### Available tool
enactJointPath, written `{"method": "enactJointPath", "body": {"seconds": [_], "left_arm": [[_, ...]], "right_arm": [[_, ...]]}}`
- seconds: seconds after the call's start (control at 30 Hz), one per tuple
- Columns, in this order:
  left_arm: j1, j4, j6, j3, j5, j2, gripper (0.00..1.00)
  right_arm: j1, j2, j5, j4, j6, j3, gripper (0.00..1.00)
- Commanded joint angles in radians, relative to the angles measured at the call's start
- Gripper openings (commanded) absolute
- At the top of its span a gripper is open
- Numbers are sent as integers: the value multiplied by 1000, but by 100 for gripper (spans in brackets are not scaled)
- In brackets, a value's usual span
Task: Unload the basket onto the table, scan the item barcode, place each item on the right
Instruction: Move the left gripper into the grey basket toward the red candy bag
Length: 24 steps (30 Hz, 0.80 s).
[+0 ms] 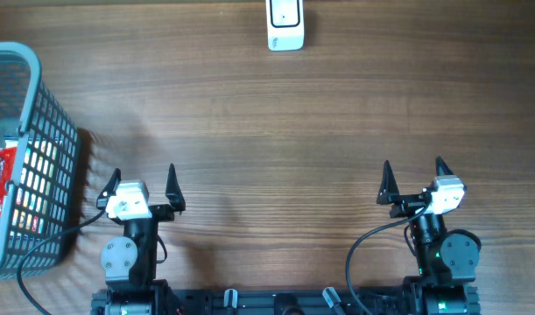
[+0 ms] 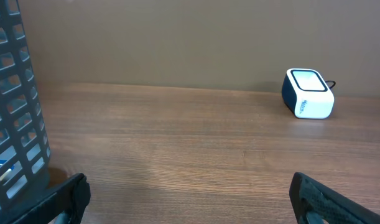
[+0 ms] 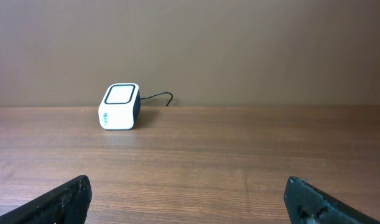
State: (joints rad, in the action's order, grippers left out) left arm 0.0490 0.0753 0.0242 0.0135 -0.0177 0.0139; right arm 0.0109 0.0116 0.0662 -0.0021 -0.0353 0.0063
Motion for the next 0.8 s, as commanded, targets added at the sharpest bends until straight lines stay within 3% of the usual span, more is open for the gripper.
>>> {"method": "enactJointPath", "body": {"seconds": [0.0,0.73,0.77], "left_arm": [[10,-2,-6,-8,9,-9,100],[10,-12,-8,-8,11,-9,100],[8,-53,-128,-8,218,-9,100]], "right_arm": [[3,-2,-13,3,9,-1,100],[3,-2,-13,3,9,-1,100],[3,-2,-13,3,9,-1,100]]}}
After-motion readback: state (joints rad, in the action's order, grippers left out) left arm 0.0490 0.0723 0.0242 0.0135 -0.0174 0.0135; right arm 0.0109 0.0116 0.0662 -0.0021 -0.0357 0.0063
